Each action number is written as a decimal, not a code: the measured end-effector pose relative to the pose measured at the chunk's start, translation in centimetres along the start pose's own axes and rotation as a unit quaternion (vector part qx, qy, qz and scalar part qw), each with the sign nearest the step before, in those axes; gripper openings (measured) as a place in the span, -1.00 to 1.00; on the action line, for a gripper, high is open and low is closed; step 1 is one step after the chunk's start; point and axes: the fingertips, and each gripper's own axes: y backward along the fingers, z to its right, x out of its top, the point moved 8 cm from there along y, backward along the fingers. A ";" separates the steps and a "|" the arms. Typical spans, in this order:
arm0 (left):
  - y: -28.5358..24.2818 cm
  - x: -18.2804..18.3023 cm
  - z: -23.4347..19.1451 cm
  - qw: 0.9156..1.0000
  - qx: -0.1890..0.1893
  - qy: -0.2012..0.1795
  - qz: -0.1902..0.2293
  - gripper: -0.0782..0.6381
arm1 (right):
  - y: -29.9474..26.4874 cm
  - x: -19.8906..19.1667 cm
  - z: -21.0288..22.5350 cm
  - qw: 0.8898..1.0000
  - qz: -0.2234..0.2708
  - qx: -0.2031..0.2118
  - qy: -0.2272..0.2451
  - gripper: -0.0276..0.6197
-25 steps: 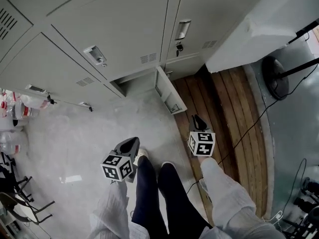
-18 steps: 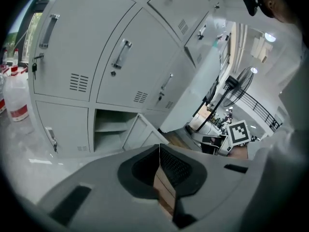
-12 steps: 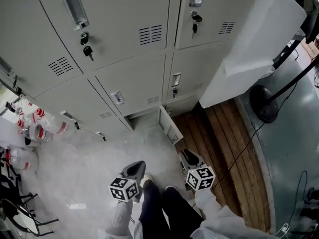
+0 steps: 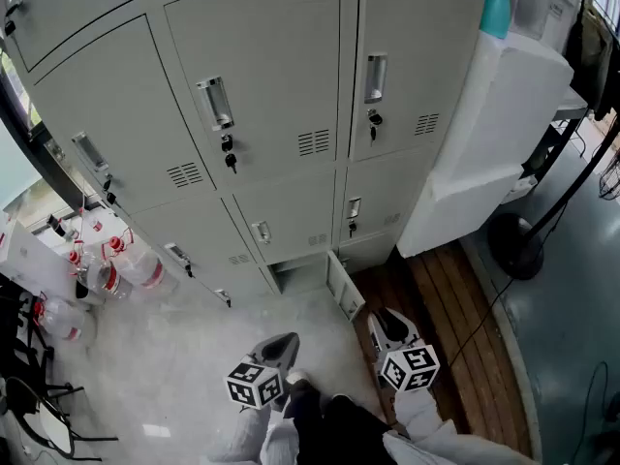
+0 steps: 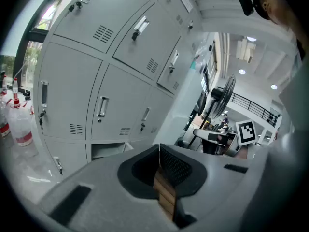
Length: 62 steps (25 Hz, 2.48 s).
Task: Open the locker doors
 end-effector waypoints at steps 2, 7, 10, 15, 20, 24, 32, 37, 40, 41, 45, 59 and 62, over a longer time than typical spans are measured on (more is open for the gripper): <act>0.7 1.1 1.1 1.000 -0.002 -0.004 0.012 -0.75 | 1.1 1.7 -0.3 1.000 0.019 -0.001 -0.009 -0.68; 2.8 2.8 3.1 0.999 0.009 0.008 0.042 -0.75 | 3.6 3.8 -1.0 1.000 0.011 -0.018 0.010 -0.71; 4.1 4.0 3.4 0.998 0.033 0.001 0.059 -0.75 | 4.5 4.6 -1.7 1.000 0.024 -0.014 -0.010 -0.80; 6.8 5.5 3.8 0.995 0.055 -0.012 0.088 -0.75 | 4.6 5.9 -4.3 0.998 0.053 0.036 -0.006 -0.80; 9.8 5.2 3.8 0.991 0.086 -0.018 0.097 -0.75 | 3.5 6.3 -6.6 0.994 0.072 0.078 -0.010 -0.80; 11.9 4.5 3.6 0.988 0.108 0.004 0.107 -0.75 | 2.5 5.7 -8.2 0.995 0.037 0.092 -0.024 -0.80; 16.6 6.1 -1.0 0.977 0.157 0.029 0.141 -0.75 | -4.3 7.7 -14.9 0.985 0.022 0.170 -0.021 -0.79; 20.2 8.7 -5.6 0.965 0.200 0.028 0.169 -0.75 | -10.0 9.7 -21.0 0.975 0.023 0.222 -0.003 -0.76; 22.5 10.0 -8.3 0.958 0.222 0.028 0.182 -0.75 | -13.1 11.0 -24.7 0.969 0.025 0.247 0.004 -0.71; 23.3 10.5 -9.3 0.955 0.230 0.028 0.186 -0.75 | -14.1 11.5 -25.9 0.966 0.026 0.256 0.006 -0.69; 26.0 12.1 -13.3 0.945 0.252 0.031 0.205 -0.75 | -17.9 13.3 -30.4 0.959 0.024 0.282 0.017 -0.67; 31.3 18.2 -23.6 0.938 0.266 -0.002 0.225 -0.75 | -27.3 20.0 -41.9 0.950 0.085 0.292 0.073 -0.64; 32.3 19.4 -25.0 0.936 0.266 -0.010 0.230 -0.75 | -28.7 21.7 -43.7 0.948 0.102 0.290 0.082 -0.64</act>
